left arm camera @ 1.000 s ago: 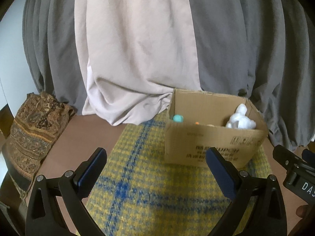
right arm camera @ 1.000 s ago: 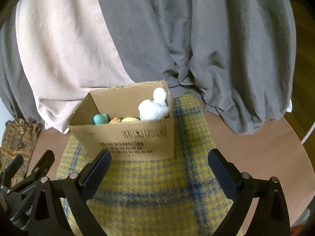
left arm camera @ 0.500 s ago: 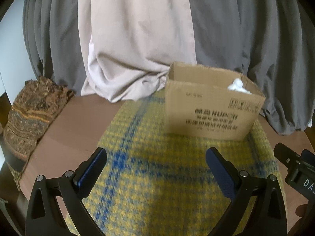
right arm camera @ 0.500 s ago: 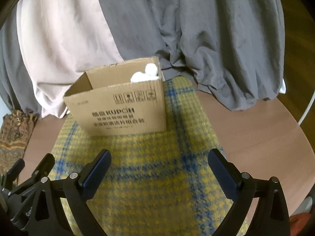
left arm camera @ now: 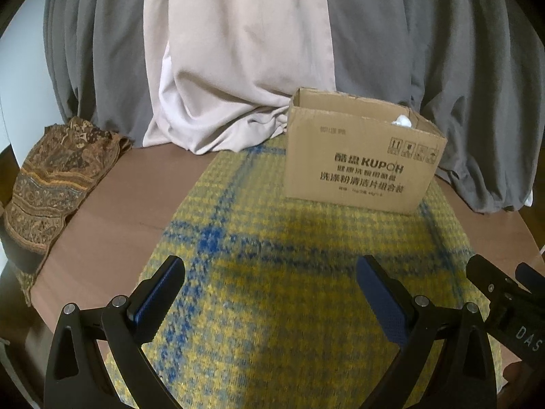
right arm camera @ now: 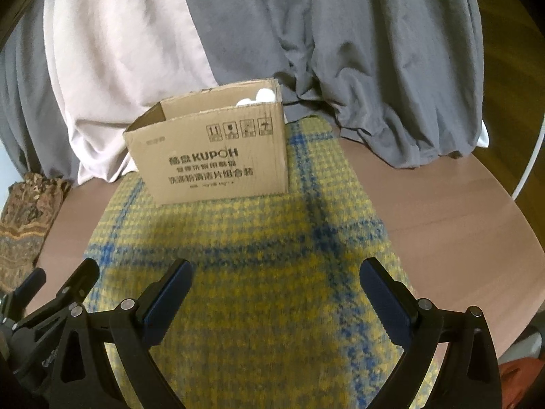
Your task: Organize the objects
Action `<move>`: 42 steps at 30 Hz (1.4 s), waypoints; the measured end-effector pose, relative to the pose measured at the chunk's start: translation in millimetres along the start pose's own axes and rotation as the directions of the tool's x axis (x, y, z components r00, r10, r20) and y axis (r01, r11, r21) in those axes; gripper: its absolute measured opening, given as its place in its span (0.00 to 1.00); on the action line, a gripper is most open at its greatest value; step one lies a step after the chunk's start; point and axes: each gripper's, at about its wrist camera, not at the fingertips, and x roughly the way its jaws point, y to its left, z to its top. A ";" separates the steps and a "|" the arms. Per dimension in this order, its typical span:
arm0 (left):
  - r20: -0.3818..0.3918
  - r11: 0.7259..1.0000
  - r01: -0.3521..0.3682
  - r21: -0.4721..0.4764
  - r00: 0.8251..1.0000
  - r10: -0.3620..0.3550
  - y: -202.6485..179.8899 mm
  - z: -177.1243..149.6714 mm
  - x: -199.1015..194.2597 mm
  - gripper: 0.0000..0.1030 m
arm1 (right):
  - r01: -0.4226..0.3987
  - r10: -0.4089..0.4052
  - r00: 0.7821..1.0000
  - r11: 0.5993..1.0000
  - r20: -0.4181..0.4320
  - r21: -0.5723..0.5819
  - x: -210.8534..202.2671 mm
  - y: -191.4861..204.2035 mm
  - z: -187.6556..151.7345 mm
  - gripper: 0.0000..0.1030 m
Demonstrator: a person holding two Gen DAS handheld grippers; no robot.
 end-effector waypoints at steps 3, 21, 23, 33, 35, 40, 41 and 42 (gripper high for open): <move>-0.010 1.000 -0.001 0.001 1.000 0.001 1.8 -8.6 -0.5 0.99 | -0.005 0.005 1.000 1.000 -0.004 0.003 -2.9 -0.7 -9.2 0.96; -0.076 1.000 -0.004 -0.028 0.997 0.002 9.7 -53.5 10.5 1.00 | 0.006 -0.006 0.999 1.000 -0.043 0.000 4.1 -4.2 -44.6 0.96; -0.076 1.000 -0.009 -0.021 0.997 0.008 9.1 -55.4 10.7 1.00 | 0.005 -0.005 0.999 1.000 -0.045 0.003 4.8 -4.2 -47.1 0.96; -0.087 1.000 -0.009 0.011 0.996 0.010 6.2 -59.0 13.8 1.00 | 0.000 0.001 0.998 1.000 -0.057 0.010 8.5 -4.5 -53.3 0.96; -0.089 1.000 -0.014 0.011 0.996 0.015 6.8 -59.1 14.5 0.99 | 0.000 0.000 0.998 1.000 -0.056 0.013 7.9 -4.1 -53.6 0.96; -0.091 1.000 -0.017 -0.009 0.996 0.016 11.1 -57.9 15.6 1.00 | -0.006 0.007 0.998 1.000 -0.061 0.018 8.7 -3.6 -55.1 0.96; -0.089 1.000 -0.019 -0.011 0.996 0.018 11.4 -57.8 15.4 1.00 | -0.007 0.008 0.998 1.000 -0.062 0.019 9.1 -3.4 -55.5 0.96; -0.086 1.000 -0.021 -0.012 0.996 0.020 11.5 -57.3 14.9 1.00 | -0.007 0.009 0.998 1.000 -0.063 0.020 9.6 -3.5 -55.8 0.96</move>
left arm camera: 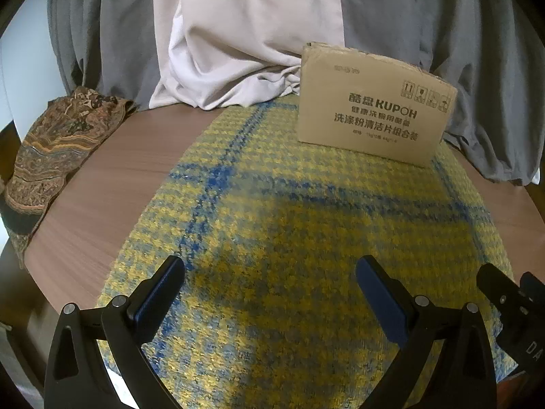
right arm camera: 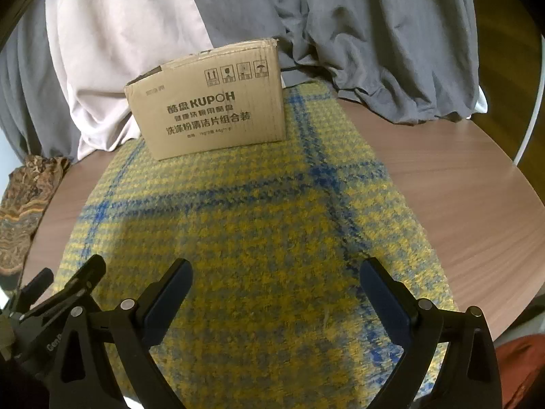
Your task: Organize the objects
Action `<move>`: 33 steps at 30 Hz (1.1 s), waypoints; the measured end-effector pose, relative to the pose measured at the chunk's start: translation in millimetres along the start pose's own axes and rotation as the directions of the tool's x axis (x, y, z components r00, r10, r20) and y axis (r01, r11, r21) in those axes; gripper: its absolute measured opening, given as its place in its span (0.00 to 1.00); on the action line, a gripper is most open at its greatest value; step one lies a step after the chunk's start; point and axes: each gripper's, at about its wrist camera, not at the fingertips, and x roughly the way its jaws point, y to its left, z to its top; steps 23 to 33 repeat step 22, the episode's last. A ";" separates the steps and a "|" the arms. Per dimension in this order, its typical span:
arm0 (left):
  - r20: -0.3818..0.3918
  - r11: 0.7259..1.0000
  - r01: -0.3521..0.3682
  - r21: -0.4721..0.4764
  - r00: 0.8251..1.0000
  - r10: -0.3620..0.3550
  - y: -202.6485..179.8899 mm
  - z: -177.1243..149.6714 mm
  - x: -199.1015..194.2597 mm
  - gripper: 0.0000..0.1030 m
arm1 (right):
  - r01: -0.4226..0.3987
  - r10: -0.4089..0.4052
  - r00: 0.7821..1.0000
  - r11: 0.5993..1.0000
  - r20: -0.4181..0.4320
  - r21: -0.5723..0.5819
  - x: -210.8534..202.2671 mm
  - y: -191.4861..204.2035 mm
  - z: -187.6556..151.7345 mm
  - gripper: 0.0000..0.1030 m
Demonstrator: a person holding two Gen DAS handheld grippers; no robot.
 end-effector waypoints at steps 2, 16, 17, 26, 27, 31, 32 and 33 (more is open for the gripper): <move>0.006 1.000 0.000 0.003 1.000 0.000 -0.9 0.0 -1.0 1.00 | -0.001 0.001 1.000 1.000 -0.003 0.001 0.9 -0.1 -0.4 0.96; -0.005 1.000 0.009 0.014 1.000 -0.009 -3.0 0.3 -0.1 0.99 | 0.002 -0.002 1.000 1.000 0.002 0.007 0.8 -2.6 1.1 0.96; -0.004 1.000 0.012 0.018 1.000 -0.012 -3.7 0.0 -0.1 0.99 | 0.002 -0.002 1.000 1.000 0.002 0.007 1.0 -2.6 1.0 0.96; -0.013 1.000 0.021 0.020 1.000 -0.021 -5.2 -0.9 2.1 1.00 | 0.002 -0.002 1.000 1.000 0.001 0.008 1.8 -3.8 1.3 0.96; -0.013 1.000 0.021 0.020 1.000 -0.021 -5.2 -0.9 2.1 1.00 | 0.002 -0.002 1.000 1.000 0.001 0.008 1.8 -3.8 1.3 0.96; -0.013 1.000 0.021 0.020 1.000 -0.021 -5.2 -0.9 2.1 1.00 | 0.002 -0.002 1.000 1.000 0.001 0.008 1.8 -3.8 1.3 0.96; -0.013 1.000 0.021 0.020 1.000 -0.021 -5.2 -0.9 2.1 1.00 | 0.002 -0.002 1.000 1.000 0.001 0.008 1.8 -3.8 1.3 0.96; -0.013 1.000 0.021 0.020 1.000 -0.021 -5.2 -0.9 2.1 1.00 | 0.002 -0.002 1.000 1.000 0.001 0.008 1.8 -3.8 1.3 0.96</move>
